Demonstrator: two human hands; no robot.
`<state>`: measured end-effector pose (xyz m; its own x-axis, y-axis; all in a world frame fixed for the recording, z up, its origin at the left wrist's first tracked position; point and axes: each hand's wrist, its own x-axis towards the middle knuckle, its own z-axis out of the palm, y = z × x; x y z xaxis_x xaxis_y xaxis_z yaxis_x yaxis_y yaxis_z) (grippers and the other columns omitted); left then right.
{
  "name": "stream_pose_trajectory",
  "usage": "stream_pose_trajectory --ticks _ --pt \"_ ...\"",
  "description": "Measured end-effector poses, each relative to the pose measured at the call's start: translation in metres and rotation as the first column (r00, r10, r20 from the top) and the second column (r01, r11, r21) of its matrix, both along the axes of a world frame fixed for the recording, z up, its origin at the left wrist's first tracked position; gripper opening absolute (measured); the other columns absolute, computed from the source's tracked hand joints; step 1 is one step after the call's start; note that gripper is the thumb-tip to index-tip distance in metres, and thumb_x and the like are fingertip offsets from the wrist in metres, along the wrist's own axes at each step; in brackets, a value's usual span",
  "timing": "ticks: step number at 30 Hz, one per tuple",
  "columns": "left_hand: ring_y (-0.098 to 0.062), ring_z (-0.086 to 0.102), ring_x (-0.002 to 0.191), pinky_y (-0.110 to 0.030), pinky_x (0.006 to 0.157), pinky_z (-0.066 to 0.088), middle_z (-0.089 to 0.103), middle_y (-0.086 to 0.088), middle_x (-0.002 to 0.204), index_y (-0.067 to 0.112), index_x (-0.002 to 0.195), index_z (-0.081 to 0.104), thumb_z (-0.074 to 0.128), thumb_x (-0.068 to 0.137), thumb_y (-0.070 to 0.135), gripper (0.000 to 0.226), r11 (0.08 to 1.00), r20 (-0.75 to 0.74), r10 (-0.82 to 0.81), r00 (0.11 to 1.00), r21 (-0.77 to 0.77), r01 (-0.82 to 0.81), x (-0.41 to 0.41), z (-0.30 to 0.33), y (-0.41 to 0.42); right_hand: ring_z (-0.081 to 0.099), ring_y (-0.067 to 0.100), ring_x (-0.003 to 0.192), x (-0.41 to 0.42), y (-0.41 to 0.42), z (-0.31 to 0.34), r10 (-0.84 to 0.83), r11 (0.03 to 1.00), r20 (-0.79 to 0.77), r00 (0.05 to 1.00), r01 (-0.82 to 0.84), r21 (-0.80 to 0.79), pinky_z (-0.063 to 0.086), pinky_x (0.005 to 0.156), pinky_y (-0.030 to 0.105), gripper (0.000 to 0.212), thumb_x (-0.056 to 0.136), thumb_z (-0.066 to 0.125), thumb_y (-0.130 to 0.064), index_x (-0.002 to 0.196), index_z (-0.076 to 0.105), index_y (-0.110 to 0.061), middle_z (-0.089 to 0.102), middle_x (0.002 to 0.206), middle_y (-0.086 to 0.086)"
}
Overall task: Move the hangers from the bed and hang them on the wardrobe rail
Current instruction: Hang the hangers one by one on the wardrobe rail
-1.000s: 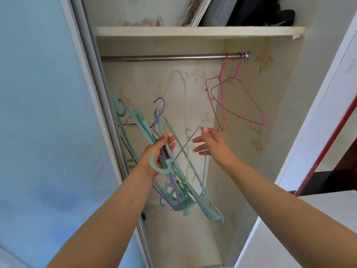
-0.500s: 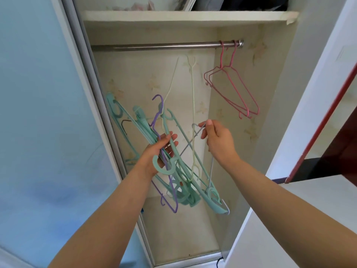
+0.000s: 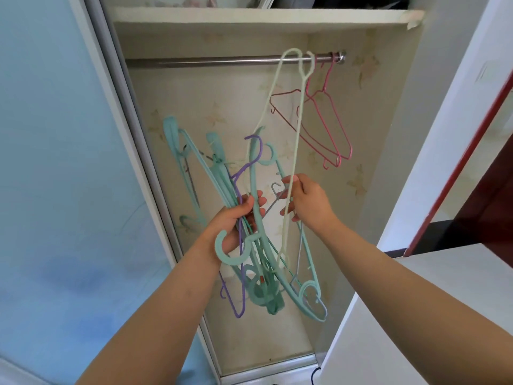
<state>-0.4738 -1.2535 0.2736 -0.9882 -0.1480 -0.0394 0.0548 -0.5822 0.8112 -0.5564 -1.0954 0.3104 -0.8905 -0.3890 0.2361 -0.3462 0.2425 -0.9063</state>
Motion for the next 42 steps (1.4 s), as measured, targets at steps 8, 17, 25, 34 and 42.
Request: stream_pose_trajectory --ticks 8,17,25,34,42 --pt "-0.010 0.057 0.054 -0.022 0.053 0.049 0.055 0.007 0.062 0.015 0.084 0.064 0.050 0.087 0.039 0.028 0.987 -0.078 -0.037 0.996 0.154 0.048 0.004 -0.010 -0.013 0.061 0.030 0.086 -0.007 0.007 -0.004 -0.008 0.983 -0.182 0.983 0.042 0.181 0.046 0.073 0.032 0.032 0.101 0.039 -0.032 0.091 0.068 -0.022 0.069 0.092 0.013" --pt "-0.007 0.054 0.049 -0.021 0.046 0.047 0.054 0.008 0.058 0.019 0.066 0.066 0.055 0.086 0.042 0.033 0.993 -0.025 -0.035 0.999 0.112 0.037 0.008 -0.010 -0.020 0.065 0.025 0.098 0.014 -0.001 -0.010 0.398 0.904 0.357 0.845 -0.293 -0.312 0.051 0.084 0.038 0.060 0.080 0.026 -0.079 0.115 0.058 -0.042 0.059 0.123 0.002" --pt "-0.006 0.071 0.078 -0.022 0.065 0.055 0.075 0.007 0.090 0.018 0.096 0.070 0.060 0.088 0.030 0.017 0.977 0.073 0.202 0.977 0.048 -0.206 -0.001 -0.007 -0.009 0.044 0.021 0.132 0.020 0.022 -0.063 0.338 0.892 0.357 0.871 -0.418 0.175 0.036 0.109 0.044 0.128 0.055 0.061 -0.084 0.150 -0.010 -0.035 0.026 0.155 0.002" --pt "-0.006 0.071 0.083 -0.020 0.062 0.056 0.075 0.007 0.094 0.017 0.098 0.068 0.051 0.097 0.029 0.021 0.960 0.070 0.219 0.973 0.165 -0.228 -0.014 -0.008 -0.014 0.041 0.015 0.128 0.016 0.061 -0.091 0.343 0.661 0.467 0.815 -0.563 0.496 0.032 0.102 0.022 0.133 0.066 0.079 -0.055 0.147 -0.024 -0.030 0.024 0.155 0.000" --pt "-0.013 0.072 0.067 -0.026 0.055 0.057 0.073 0.000 0.073 0.015 0.078 0.076 0.055 0.096 0.031 0.032 0.940 0.151 0.231 0.961 0.221 -0.261 -0.028 -0.006 -0.024 0.047 0.017 0.113 0.011 0.073 -0.090 0.194 0.842 0.224 0.955 -0.279 0.462 0.039 0.094 0.026 0.097 0.075 0.074 -0.019 0.150 0.014 -0.023 0.040 0.132 0.003"
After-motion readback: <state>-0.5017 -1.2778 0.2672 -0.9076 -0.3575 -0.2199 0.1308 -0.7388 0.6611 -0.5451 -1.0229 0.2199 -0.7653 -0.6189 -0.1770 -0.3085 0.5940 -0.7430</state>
